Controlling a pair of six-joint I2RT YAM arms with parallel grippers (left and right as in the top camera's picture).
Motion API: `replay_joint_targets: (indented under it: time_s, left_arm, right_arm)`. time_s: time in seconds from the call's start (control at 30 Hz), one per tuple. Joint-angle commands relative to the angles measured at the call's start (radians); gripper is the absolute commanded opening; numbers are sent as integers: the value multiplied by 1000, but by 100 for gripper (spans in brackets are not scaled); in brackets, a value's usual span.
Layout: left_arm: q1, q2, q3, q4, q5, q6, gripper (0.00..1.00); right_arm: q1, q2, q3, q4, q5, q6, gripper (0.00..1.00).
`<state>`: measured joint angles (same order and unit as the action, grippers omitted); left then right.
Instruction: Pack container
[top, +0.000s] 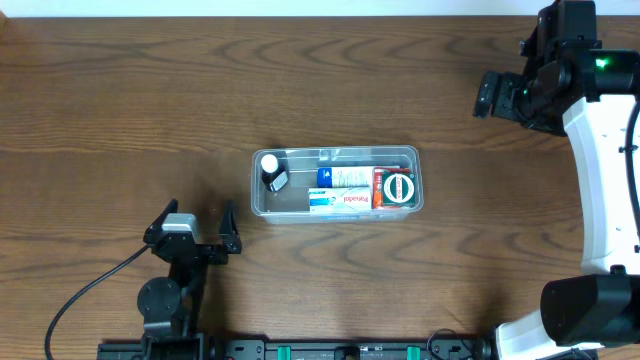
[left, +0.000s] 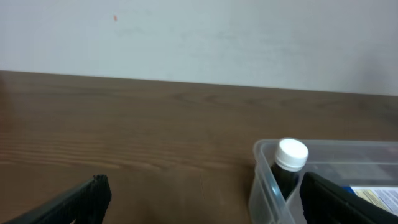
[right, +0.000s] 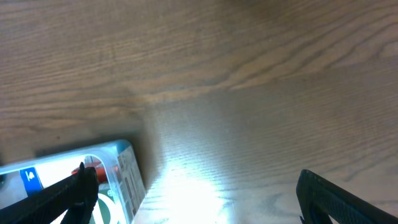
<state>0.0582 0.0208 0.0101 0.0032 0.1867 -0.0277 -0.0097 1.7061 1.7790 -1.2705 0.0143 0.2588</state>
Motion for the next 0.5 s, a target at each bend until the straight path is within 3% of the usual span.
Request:
replay_joint_targets:
  time_s: [0.0, 0.47]
  left_arm:
    - [16, -19, -6, -59, 11, 9, 98]
    - [17, -16, -6, -55, 11, 1, 98]
  right_arm:
    - [-2, 2, 7, -1, -3, -5, 99]
    - [-2, 2, 7, -1, -3, -5, 99]
